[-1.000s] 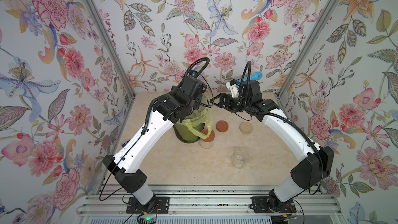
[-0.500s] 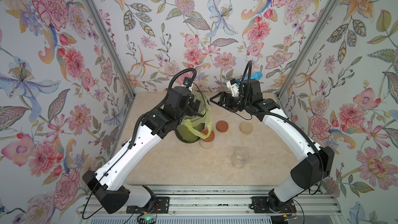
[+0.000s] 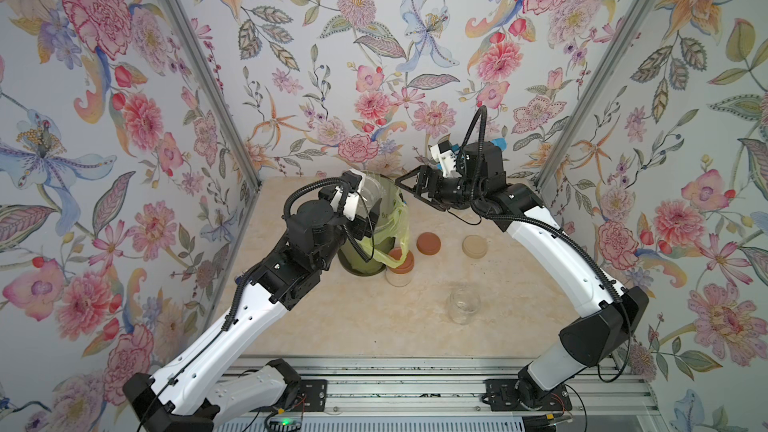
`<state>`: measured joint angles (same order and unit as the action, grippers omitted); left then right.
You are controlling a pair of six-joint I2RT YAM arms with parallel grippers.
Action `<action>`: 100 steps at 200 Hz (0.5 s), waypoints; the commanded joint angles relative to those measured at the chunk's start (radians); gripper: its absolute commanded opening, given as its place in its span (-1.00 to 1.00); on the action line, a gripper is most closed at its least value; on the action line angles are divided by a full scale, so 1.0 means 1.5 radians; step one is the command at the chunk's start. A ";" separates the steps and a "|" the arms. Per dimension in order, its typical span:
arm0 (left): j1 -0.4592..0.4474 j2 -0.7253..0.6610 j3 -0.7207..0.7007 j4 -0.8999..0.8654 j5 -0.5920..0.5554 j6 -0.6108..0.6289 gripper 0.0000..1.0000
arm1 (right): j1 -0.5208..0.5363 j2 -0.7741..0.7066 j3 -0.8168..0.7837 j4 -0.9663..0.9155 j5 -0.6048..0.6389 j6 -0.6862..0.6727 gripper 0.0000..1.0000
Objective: Empty moldy rice from jars
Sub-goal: Pour the moldy rice from the jar into the trash bin.
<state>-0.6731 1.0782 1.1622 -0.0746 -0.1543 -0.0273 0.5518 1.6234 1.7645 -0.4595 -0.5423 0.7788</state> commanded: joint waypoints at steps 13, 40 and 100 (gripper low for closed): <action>0.005 -0.051 -0.082 0.238 0.029 0.087 -1.00 | 0.021 0.005 0.040 -0.008 0.000 0.081 0.99; 0.005 -0.058 -0.140 0.345 0.021 0.125 -1.00 | 0.030 0.007 0.061 -0.007 -0.002 0.139 0.99; 0.004 -0.029 -0.187 0.514 0.005 0.188 -1.00 | 0.050 0.027 0.083 0.020 -0.026 0.267 0.99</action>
<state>-0.6731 1.0302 0.8871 0.4488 -0.1375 0.1795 0.6128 1.6321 1.8591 -0.4526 -0.5507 1.0580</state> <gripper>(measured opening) 0.876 0.996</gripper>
